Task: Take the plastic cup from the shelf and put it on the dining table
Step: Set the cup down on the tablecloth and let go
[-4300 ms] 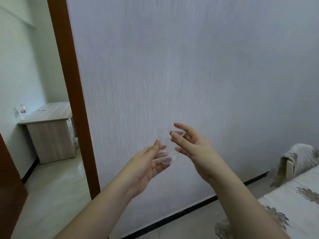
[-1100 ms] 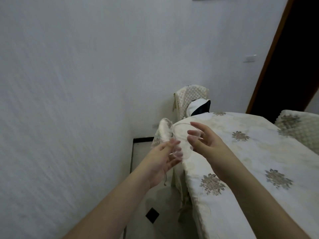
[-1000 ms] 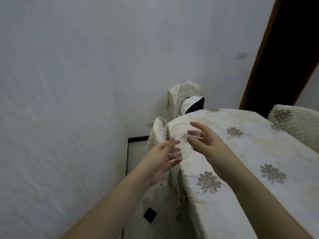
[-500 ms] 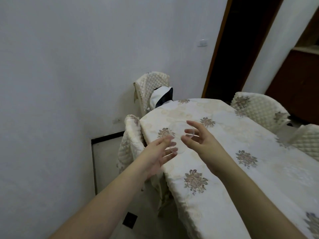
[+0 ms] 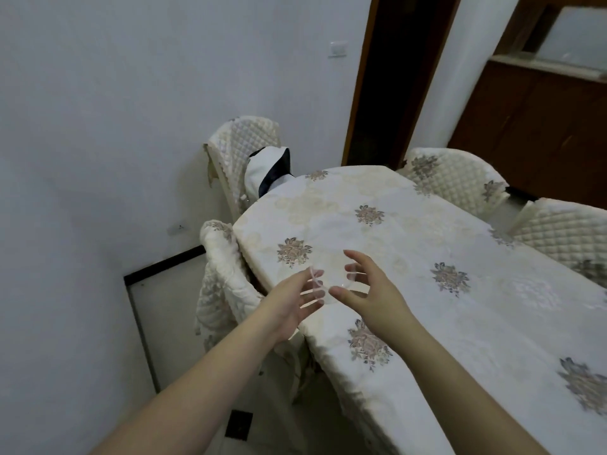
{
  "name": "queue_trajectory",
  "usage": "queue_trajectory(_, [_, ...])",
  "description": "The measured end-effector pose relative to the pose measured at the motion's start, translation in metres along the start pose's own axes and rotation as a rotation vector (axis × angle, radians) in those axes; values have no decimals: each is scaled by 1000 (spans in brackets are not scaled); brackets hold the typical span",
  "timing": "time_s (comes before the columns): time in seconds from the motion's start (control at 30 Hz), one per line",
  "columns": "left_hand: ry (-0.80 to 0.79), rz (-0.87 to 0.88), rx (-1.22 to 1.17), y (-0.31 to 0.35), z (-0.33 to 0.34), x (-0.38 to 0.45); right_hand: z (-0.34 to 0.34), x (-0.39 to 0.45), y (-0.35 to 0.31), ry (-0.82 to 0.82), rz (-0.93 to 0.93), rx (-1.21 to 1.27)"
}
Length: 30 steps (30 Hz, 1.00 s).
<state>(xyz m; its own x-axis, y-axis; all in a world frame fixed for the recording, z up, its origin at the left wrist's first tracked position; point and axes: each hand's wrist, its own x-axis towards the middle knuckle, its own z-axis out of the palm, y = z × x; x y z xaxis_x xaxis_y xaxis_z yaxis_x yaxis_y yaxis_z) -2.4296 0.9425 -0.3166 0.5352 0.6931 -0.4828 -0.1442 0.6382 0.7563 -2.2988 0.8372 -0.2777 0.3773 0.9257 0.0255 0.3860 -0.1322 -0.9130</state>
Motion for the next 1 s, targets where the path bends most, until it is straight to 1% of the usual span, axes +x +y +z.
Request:
queue_trajectory(0.23, [28,-28,132,-10,-5,54,11,36,46,15,64,-7])
queue_trajectory(0.33, [46,-53,151,-14,-4,76,12,56,68,3,96,-14])
queue_trajectory(0.63, [175,-77,341,-42,-1,159,14,114,141,-47,181,-44])
queue_trajectory(0.73, [226,-76,467,-55,-5,181,15,127,162,-70,208,-68])
queue_trajectory(1.0, [253,-116,433,-72,-15,206,25,147,191,-121,228,-112])
